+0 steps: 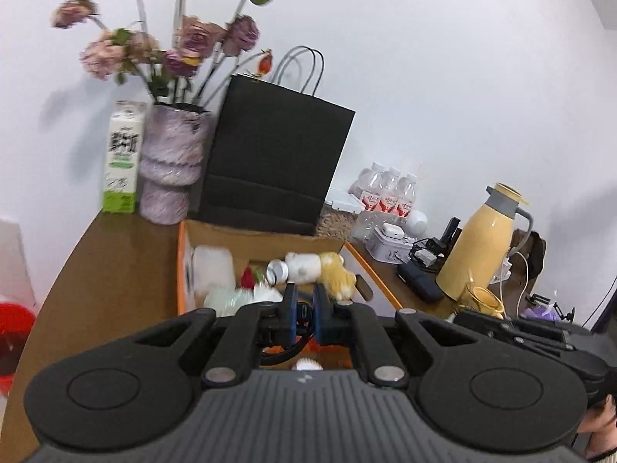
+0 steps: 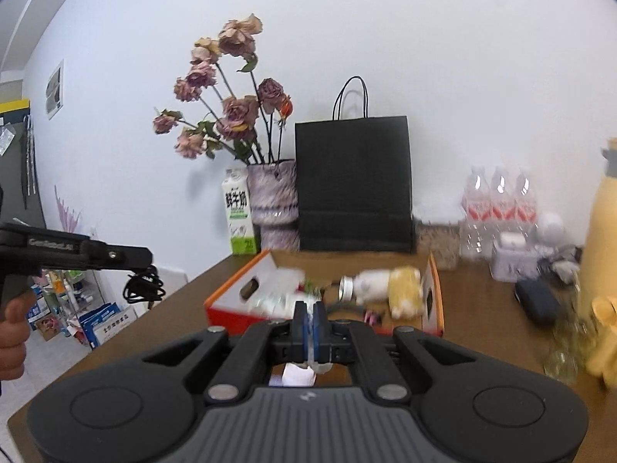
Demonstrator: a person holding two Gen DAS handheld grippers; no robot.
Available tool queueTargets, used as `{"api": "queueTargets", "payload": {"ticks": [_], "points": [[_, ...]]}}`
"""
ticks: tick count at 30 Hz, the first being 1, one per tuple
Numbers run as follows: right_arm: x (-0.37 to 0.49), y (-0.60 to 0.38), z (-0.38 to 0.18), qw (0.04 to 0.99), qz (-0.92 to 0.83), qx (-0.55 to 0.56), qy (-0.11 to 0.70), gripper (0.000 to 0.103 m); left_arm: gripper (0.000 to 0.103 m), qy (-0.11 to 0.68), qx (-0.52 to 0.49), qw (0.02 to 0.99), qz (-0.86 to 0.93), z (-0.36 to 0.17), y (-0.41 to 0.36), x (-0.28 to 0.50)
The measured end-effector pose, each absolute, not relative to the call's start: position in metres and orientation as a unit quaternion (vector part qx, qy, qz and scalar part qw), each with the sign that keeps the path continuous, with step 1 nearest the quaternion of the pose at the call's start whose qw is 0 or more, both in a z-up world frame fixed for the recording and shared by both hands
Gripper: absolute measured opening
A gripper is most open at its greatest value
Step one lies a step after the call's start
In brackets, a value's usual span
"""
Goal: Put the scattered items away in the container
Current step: 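Carry cord and cap into the box and open both tools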
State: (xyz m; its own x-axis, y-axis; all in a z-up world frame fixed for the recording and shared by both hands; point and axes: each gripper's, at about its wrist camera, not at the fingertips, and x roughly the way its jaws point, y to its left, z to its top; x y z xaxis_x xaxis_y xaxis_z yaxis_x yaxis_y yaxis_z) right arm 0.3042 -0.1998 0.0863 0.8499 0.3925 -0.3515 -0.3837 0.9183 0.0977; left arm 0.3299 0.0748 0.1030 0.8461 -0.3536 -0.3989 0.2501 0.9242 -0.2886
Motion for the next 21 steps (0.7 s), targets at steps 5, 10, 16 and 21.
{"api": "queueTargets", "payload": {"ticks": [5, 10, 16, 21], "points": [[0.380, -0.184, 0.094, 0.957, 0.210, 0.004, 0.198, 0.002, 0.008, 0.248, -0.086, 0.953, -0.149, 0.099, 0.068, 0.399], [0.469, -0.166, 0.083, 0.945, 0.218, 0.009, 0.242, 0.002, 0.008, 0.291, -0.079, 0.944, -0.133, 0.075, 0.070, 0.464], [0.565, -0.159, 0.047, 0.931, 0.178, 0.008, 0.318, 0.002, 0.008, 0.333, -0.062, 0.933, -0.122, 0.039, 0.068, 0.524], [0.609, -0.164, 0.008, 0.916, 0.134, 0.004, 0.377, 0.013, 0.010, 0.371, -0.035, 0.923, -0.094, 0.014, 0.067, 0.544]]}}
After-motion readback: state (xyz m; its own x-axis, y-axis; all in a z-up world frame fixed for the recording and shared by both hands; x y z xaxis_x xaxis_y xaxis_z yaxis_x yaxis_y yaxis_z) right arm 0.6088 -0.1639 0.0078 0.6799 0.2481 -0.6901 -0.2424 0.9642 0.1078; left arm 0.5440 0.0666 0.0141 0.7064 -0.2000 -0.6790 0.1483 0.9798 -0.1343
